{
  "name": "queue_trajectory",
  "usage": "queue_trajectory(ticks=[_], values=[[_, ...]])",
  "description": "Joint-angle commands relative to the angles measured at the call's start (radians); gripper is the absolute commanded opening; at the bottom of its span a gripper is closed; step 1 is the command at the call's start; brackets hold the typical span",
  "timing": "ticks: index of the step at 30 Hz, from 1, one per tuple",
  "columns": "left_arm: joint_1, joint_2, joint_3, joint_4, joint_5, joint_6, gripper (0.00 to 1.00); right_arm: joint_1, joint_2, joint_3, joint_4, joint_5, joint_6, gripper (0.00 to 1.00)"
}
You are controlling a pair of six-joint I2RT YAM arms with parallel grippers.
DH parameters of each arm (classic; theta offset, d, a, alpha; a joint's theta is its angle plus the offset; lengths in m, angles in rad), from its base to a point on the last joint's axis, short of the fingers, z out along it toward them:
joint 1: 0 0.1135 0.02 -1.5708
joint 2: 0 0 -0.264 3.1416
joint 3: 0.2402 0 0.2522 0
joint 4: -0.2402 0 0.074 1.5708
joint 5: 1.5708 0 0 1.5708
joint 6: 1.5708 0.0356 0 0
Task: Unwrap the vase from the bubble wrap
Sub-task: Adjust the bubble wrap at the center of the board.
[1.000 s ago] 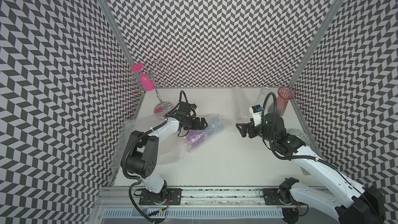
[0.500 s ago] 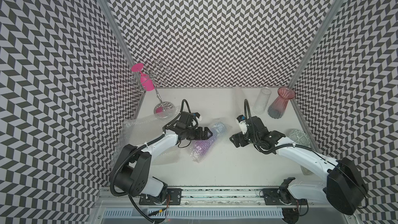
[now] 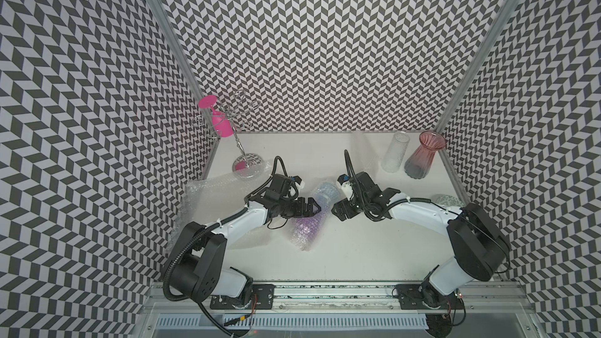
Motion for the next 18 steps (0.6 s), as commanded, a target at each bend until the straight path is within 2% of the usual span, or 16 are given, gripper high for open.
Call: queue_trajectory(ticks=[1, 13, 18], values=[[-0.022, -0.039, -0.038, 0.004, 0.046, -0.047, 0.96, 0.005, 0.047, 0.059, 0.066, 0.000, -0.027, 0.88], [-0.021, -0.017, -0.016, 0.054, 0.047, -0.086, 0.95, -0.028, 0.222, 0.289, 0.026, 0.031, -0.069, 0.87], [-0.010, 0.032, 0.022, 0.079, 0.042, -0.087, 0.94, -0.054, 0.174, 0.296, 0.011, 0.042, -0.071, 0.87]])
